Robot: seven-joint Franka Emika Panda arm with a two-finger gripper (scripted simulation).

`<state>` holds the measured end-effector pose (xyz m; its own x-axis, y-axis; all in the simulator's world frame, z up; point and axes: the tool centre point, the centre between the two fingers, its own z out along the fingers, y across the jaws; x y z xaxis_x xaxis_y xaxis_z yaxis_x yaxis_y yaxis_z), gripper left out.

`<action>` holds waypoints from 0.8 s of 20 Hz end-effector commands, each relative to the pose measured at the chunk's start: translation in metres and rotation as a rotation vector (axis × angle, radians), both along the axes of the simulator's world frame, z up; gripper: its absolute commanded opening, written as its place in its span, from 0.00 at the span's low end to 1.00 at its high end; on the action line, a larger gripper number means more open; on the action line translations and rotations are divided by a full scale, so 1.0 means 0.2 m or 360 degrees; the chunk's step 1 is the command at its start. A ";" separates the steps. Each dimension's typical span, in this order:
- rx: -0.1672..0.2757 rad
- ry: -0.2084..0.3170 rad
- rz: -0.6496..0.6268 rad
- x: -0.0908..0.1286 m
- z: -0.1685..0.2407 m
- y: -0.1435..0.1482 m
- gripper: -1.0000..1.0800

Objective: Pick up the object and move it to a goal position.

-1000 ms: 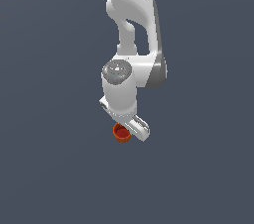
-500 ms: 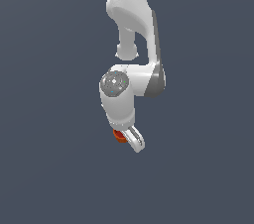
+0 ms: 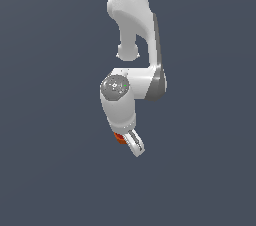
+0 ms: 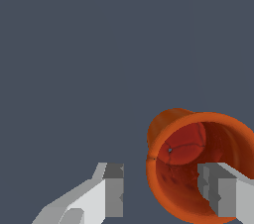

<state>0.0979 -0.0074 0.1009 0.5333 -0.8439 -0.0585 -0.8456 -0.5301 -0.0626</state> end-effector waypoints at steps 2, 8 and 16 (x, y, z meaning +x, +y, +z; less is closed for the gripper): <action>0.0000 0.0000 -0.0001 0.00 -0.03 0.00 0.62; 0.0001 0.0000 -0.0007 0.00 -0.14 0.01 0.62; 0.0001 0.0000 -0.0009 0.00 -0.15 0.01 0.00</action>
